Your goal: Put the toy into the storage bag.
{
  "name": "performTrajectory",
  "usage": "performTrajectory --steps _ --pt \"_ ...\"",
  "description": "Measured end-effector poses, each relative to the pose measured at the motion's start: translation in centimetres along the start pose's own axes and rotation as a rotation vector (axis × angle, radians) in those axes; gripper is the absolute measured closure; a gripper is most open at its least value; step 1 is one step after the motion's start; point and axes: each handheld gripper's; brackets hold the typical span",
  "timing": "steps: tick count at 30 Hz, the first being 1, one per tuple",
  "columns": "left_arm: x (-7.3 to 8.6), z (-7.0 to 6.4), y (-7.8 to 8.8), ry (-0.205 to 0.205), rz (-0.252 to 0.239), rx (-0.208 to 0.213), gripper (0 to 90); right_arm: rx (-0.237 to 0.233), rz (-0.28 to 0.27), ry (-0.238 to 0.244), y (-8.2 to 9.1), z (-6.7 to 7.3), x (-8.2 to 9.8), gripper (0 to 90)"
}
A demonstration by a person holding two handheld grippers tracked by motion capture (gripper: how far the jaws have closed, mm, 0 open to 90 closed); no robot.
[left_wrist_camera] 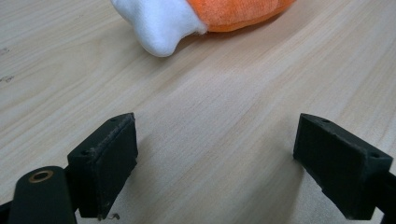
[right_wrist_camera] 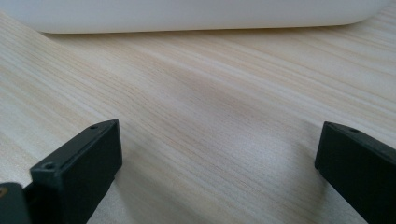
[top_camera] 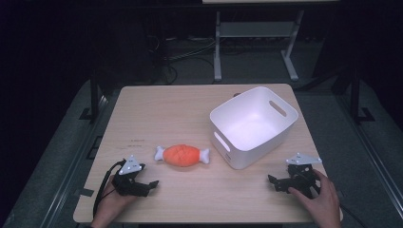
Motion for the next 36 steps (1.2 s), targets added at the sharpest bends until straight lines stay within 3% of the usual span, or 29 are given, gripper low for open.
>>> performTrajectory --steps 5,11,15,16,18,19,22,26,36 --pt "0.0 0.0 0.1 0.007 -0.003 -0.008 15.6 0.0 0.0 0.0 0.0 0.0 0.0 0.2" --pt "0.0 0.2 0.6 0.013 -0.001 -0.014 29.7 0.0 0.0 -0.001 0.0 0.0 0.0 0.2" --pt "-0.3 0.3 1.0 0.03 -0.01 -0.011 46.6 0.0 -0.001 -0.001 0.0 0.0 0.0 0.2" --pt "-0.5 0.3 1.1 0.033 -0.009 -0.006 46.6 0.0 0.0 0.0 0.0 0.0 0.0 0.2" --pt "-0.7 0.3 1.2 0.042 0.001 0.007 60.3 0.0 0.0 0.0 0.0 0.0 0.0 0.2" --pt "-0.8 0.3 1.2 0.045 0.003 0.012 60.3 0.0 0.0 0.0 0.0 0.0 0.0 0.2" --pt "-1.2 0.5 1.4 0.057 0.014 0.039 78.7 0.0 0.0 0.0 0.0 0.0 0.0 0.2" --pt "-1.6 0.5 1.5 0.057 0.026 0.052 89.4 0.0 0.0 0.0 0.0 0.0 0.0 0.2" --pt "-2.5 0.5 1.1 0.058 0.019 0.068 89.4 0.0 0.0 0.0 0.0 0.0 0.0 0.2"
Point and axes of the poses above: each handheld gripper's, and its own axes: y roughly backward along the jaws, x roughly out of its underside, z roughly to its left, and after that the axes turned 6 degrees about -y, right-handed
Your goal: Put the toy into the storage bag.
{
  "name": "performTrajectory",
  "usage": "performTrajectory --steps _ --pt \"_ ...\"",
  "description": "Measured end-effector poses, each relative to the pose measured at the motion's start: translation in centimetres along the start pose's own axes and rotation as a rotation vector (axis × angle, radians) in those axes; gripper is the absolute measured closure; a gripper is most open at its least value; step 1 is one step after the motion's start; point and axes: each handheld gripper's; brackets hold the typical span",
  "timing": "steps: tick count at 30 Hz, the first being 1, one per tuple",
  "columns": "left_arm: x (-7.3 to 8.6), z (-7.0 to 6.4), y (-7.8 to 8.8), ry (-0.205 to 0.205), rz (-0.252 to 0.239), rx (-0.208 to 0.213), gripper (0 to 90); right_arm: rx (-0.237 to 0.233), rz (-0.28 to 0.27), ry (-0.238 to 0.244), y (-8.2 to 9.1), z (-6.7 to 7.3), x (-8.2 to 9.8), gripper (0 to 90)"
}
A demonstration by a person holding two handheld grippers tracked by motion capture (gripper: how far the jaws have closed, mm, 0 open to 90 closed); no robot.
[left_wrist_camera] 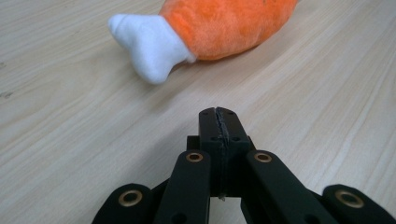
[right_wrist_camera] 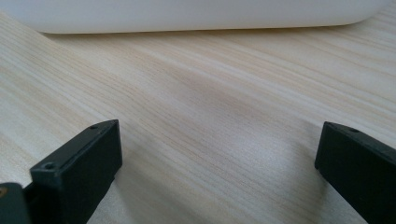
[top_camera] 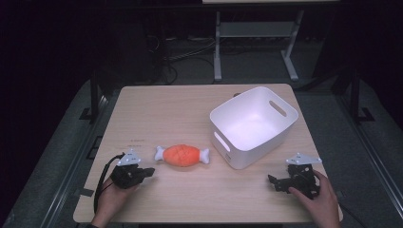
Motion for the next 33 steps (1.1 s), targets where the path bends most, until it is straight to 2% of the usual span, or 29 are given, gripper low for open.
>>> performTrajectory --steps 5,14,33 --pt "-0.7 0.0 -0.5 -0.001 -0.003 0.002 89.3 0.0 0.0 0.0 0.0 0.0 0.0 0.2" --pt "-1.6 0.3 -1.7 0.001 0.015 -0.02 89.1 0.0 0.0 0.0 0.0 0.0 0.0 0.2" --pt "-2.8 1.9 -2.9 0.013 0.028 -0.066 89.3 0.0 0.0 0.0 0.0 0.0 0.0 0.2"
Point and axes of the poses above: each handheld gripper's, and its own axes: y roughly backward along the jaws, x roughly out of its underside, z roughly to its left, and after that the axes turned 6 degrees about -y, right-handed
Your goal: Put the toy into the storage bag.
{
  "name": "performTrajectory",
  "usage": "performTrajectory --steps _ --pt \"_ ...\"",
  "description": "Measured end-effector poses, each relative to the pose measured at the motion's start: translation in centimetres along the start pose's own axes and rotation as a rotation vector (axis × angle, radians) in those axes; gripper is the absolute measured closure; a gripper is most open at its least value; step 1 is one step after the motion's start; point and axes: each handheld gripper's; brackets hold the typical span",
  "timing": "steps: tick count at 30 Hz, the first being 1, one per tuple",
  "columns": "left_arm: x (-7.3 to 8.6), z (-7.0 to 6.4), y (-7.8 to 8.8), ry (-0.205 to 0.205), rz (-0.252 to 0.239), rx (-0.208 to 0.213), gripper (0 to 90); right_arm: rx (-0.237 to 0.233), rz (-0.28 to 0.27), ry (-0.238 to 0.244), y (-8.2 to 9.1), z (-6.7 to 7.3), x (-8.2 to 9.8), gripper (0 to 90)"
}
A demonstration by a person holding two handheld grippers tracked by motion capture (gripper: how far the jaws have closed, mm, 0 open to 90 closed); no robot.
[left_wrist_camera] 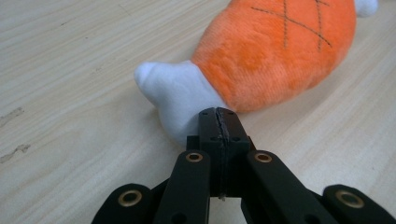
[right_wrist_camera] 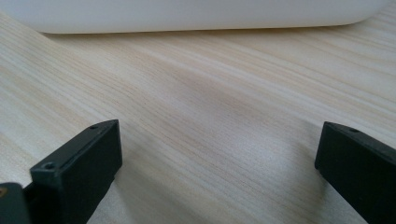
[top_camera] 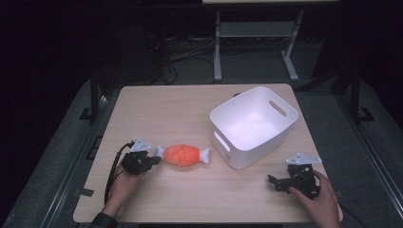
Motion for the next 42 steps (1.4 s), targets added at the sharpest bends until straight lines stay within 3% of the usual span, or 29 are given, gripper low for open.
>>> performTrajectory --steps 14,26,35,42 --pt "-1.1 1.1 -0.7 0.039 -0.013 -0.02 89.4 0.0 0.0 0.0 0.0 0.0 0.0 0.2" --pt "-2.5 1.7 -1.7 0.048 -0.025 -0.026 89.4 0.0 0.0 0.0 0.0 0.0 0.0 0.2" --pt "-3.5 2.1 -2.9 0.02 0.007 -0.022 89.4 0.0 0.0 0.0 0.0 0.0 0.0 0.2" --pt "-3.6 2.2 -3.6 0.029 0.014 -0.017 89.4 0.0 0.0 0.0 0.0 0.0 0.0 0.2"
Point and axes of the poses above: each handheld gripper's, and its own axes: y roughly backward along the jaws, x roughly out of its underside, z roughly to its left, and after that the axes turned 6 degrees about -y, right-handed
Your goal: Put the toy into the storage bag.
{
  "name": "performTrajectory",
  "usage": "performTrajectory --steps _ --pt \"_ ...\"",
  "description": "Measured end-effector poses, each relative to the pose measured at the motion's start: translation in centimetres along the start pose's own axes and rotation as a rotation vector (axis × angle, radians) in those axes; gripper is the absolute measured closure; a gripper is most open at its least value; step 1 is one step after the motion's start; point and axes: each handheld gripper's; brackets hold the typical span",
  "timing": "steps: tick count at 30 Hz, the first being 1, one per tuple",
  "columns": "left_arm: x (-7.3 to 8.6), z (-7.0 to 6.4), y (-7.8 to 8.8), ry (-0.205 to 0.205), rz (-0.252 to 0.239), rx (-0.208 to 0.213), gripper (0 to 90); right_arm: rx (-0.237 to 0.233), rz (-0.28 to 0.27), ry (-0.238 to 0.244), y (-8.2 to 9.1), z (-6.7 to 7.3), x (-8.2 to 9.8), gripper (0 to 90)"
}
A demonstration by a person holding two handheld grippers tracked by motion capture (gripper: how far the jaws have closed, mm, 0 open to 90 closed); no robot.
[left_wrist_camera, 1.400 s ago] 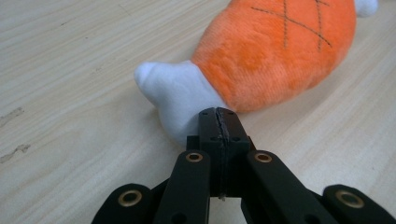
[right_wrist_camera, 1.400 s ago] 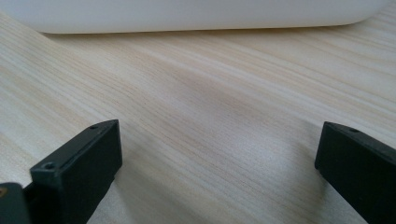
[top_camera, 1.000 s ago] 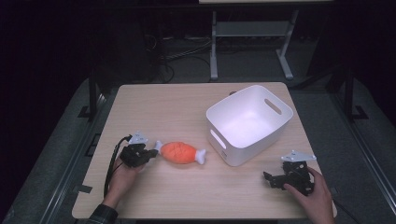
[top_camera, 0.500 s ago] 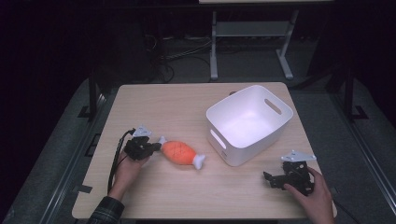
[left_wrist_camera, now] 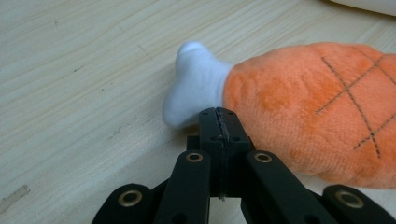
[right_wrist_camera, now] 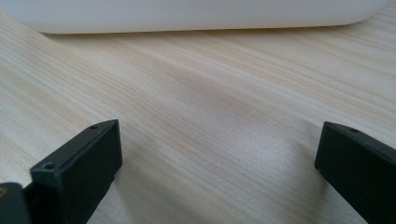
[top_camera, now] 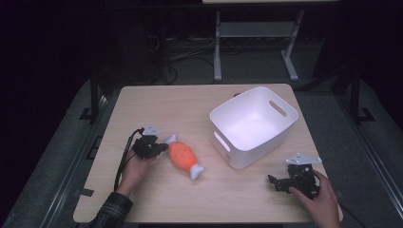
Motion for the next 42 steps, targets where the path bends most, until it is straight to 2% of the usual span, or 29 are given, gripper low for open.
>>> performTrajectory --steps 14,19,21,27,31,34,36,42 --pt "-1.8 0.2 -1.3 -0.002 0.007 0.008 89.5 0.0 0.0 0.0 0.0 0.0 0.0 0.2" --pt "-2.7 0.2 -1.7 0.008 -0.018 0.012 89.5 0.0 0.0 0.0 0.0 0.0 0.0 0.2" --pt "-3.1 0.2 -2.0 0.002 -0.009 0.017 89.5 0.0 0.0 0.0 0.0 0.0 0.0 0.2" --pt "-4.2 0.3 -2.7 0.011 -0.028 0.031 89.5 0.0 0.0 0.0 0.0 0.0 0.0 0.2" --pt "-4.8 0.2 -3.3 -0.001 -0.012 0.043 89.5 0.0 0.0 0.0 0.0 0.0 0.0 0.2" --pt "-5.4 0.0 -3.8 -0.004 -0.026 0.047 89.5 0.0 0.0 0.0 0.0 0.0 0.0 0.2" --pt "-5.8 -0.1 -4.1 -0.013 -0.012 0.055 89.5 0.0 0.0 0.0 0.0 0.0 0.0 0.2" --pt "-7.0 -0.8 -5.0 -0.025 -0.022 0.076 89.5 0.0 0.0 0.0 0.0 0.0 0.0 0.2"
Point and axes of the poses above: each handheld gripper's, and its own axes: y roughly backward along the jaws, x roughly out of its underside, z roughly to its left, and after that the axes turned 6 degrees about -y, right-handed
